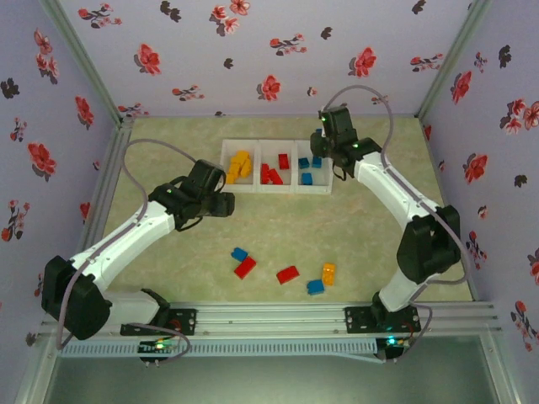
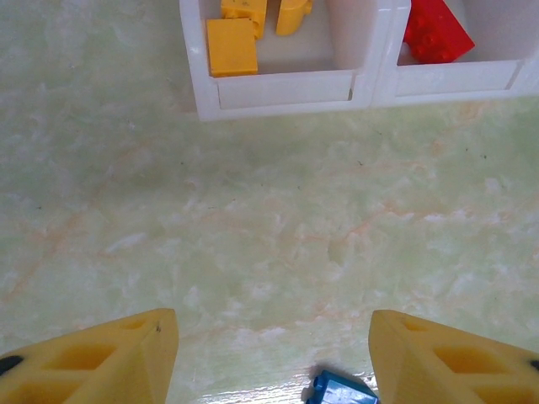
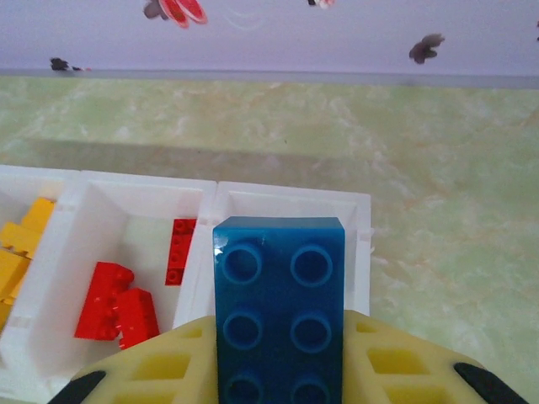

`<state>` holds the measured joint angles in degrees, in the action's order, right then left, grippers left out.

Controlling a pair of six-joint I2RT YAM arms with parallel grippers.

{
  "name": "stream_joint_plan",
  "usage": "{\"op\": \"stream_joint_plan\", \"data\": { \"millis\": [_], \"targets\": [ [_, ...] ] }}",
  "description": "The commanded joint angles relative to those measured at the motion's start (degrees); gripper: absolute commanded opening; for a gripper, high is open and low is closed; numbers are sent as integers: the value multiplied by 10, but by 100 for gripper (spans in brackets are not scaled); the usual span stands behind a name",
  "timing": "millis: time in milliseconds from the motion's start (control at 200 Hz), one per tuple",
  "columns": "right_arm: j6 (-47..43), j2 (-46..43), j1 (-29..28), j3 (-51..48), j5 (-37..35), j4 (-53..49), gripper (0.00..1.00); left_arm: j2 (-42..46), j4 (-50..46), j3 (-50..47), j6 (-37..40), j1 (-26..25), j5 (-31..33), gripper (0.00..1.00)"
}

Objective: Sort the legos into containers by color

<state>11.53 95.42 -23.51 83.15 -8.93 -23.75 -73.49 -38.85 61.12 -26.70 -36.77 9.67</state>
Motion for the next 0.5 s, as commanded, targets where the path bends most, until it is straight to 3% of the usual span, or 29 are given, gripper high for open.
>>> {"op": "stream_joint_plan", "data": {
  "millis": [0, 195, 315, 495],
  "targets": [
    [5, 24, 15, 6, 20, 29, 32, 9, -19, 11, -4, -5, 13, 62],
    [8, 52, 25, 8, 23, 29, 33, 8, -28, 18, -5, -6, 17, 62],
    [9, 58, 28, 9, 20, 29, 50, 4, -31, 26, -4, -6, 18, 62],
    [11, 53, 30, 4, 18, 28, 58, -12, -41, 42, -1, -8, 18, 63]
  ]
}}
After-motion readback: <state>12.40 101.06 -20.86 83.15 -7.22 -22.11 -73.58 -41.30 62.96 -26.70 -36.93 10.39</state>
